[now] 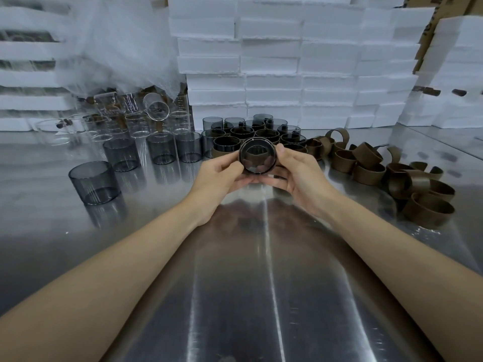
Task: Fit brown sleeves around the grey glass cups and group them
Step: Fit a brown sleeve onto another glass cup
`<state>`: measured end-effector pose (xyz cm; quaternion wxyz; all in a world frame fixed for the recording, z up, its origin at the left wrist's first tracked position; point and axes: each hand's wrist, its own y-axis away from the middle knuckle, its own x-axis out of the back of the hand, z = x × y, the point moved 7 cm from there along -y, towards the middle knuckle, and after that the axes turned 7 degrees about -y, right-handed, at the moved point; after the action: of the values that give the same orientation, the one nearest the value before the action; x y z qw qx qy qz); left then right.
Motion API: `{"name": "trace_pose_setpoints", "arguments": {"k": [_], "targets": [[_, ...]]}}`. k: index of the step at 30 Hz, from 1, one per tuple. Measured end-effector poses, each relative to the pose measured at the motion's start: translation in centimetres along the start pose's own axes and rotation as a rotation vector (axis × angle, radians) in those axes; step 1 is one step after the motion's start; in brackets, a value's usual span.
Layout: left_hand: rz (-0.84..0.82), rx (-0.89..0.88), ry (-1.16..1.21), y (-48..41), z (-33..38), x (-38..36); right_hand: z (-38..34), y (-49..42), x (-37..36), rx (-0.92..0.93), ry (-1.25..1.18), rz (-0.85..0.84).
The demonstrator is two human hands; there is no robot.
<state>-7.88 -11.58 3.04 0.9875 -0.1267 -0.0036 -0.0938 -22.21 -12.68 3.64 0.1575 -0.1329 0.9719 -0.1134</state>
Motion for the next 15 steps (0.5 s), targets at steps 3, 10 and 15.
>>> {"name": "trace_pose_setpoints", "arguments": {"k": [3,10,15], "targets": [[0.012,-0.021,0.004,-0.1,0.0,0.0,-0.2,0.0,0.0,0.025,-0.009,-0.007],[0.070,-0.104,-0.063,0.0,0.4,0.4,0.5,0.1,-0.1,0.032,0.027,0.001],[0.106,-0.205,-0.117,0.2,0.9,0.5,-0.7,0.5,-0.7,0.191,0.126,-0.045]]}}
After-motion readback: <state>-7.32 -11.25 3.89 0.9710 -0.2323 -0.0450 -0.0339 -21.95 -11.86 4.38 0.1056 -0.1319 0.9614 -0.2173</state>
